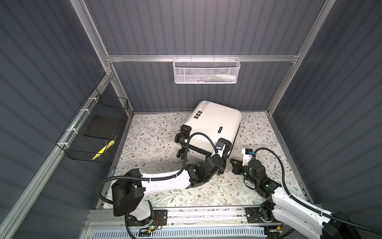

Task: Pack the luggage

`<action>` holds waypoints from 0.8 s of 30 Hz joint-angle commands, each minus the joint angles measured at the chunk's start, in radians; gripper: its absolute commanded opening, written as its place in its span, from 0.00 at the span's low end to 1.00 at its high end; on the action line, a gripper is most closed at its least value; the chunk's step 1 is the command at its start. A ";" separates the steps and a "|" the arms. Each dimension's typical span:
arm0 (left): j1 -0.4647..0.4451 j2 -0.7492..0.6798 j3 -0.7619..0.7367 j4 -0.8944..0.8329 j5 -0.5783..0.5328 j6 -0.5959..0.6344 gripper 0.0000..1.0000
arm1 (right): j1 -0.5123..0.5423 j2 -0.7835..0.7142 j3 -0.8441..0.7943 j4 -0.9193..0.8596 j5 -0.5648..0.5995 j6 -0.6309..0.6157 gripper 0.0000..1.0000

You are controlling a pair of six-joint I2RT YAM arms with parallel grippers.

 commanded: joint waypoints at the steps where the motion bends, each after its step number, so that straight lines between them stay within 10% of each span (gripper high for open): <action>1: -0.002 -0.070 0.011 0.118 -0.021 0.009 0.00 | 0.000 -0.007 -0.024 0.094 -0.130 -0.058 0.16; 10: -0.002 -0.061 0.023 0.112 -0.014 0.006 0.00 | 0.000 -0.023 -0.021 0.075 -0.157 -0.116 0.42; 24: -0.002 -0.038 0.045 0.106 -0.005 0.003 0.00 | 0.001 0.136 0.024 0.208 -0.159 -0.112 0.45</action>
